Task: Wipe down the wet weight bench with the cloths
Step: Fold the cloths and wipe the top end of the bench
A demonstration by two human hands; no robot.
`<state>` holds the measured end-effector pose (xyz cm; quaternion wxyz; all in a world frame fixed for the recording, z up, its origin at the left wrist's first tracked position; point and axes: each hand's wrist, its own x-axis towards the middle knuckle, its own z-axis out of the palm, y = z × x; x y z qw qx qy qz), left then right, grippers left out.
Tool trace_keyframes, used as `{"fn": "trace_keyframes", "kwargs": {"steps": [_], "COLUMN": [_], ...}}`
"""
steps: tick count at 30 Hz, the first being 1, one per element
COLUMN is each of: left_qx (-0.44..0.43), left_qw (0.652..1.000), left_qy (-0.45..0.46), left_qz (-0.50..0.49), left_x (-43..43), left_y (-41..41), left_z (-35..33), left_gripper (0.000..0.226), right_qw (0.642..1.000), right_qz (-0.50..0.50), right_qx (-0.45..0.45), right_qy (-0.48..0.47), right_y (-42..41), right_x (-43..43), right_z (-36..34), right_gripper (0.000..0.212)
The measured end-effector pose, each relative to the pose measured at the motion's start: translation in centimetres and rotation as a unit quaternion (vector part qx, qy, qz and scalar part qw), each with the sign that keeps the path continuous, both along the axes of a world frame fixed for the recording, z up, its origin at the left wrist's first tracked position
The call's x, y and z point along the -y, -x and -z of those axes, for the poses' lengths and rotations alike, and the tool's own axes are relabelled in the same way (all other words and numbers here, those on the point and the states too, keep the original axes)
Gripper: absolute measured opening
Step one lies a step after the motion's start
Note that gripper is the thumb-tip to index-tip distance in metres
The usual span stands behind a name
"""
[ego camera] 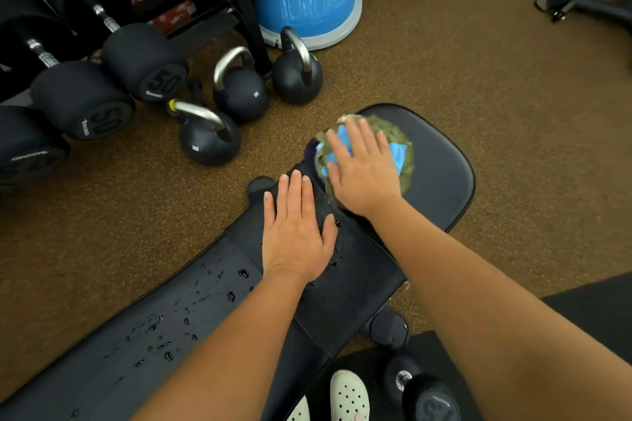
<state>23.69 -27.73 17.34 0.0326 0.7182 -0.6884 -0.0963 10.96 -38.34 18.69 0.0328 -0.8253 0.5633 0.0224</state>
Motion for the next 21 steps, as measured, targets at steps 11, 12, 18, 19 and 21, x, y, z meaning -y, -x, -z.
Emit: {"fn": "trace_keyframes", "kwargs": {"steps": [11, 12, 18, 19, 21], "left_qx": [-0.002, -0.001, -0.018, -0.021, -0.025], "left_qw": [1.0, 1.0, 1.0, 1.0, 1.0], "left_qy": [0.003, 0.005, 0.015, 0.013, 0.012], "left_qz": [-0.004, -0.004, -0.006, -0.006, -0.007], "left_x": [0.0, 0.0, 0.0, 0.0, 0.0], "left_y": [0.0, 0.0, -0.1, -0.2, -0.2], "left_z": [0.1, 0.1, 0.2, 0.2, 0.3], "left_gripper": [0.073, 0.073, 0.073, 0.073, 0.072], "right_qw": [0.996, 0.998, 0.986, 0.986, 0.994], "right_qz": [0.09, 0.053, -0.165, -0.164, -0.104], "right_qx": [0.011, 0.012, 0.031, 0.025, 0.018], "right_qy": [0.009, 0.009, 0.012, 0.011, 0.013], "right_y": [1.6, 0.3, 3.0, 4.4, 6.1], "right_x": [3.5, 3.4, -0.8, -0.7, 0.3], "right_z": [-0.4, -0.3, 0.3, 0.3, 0.0], "right_gripper": [0.058, 0.055, 0.049, 0.05, 0.053]}}
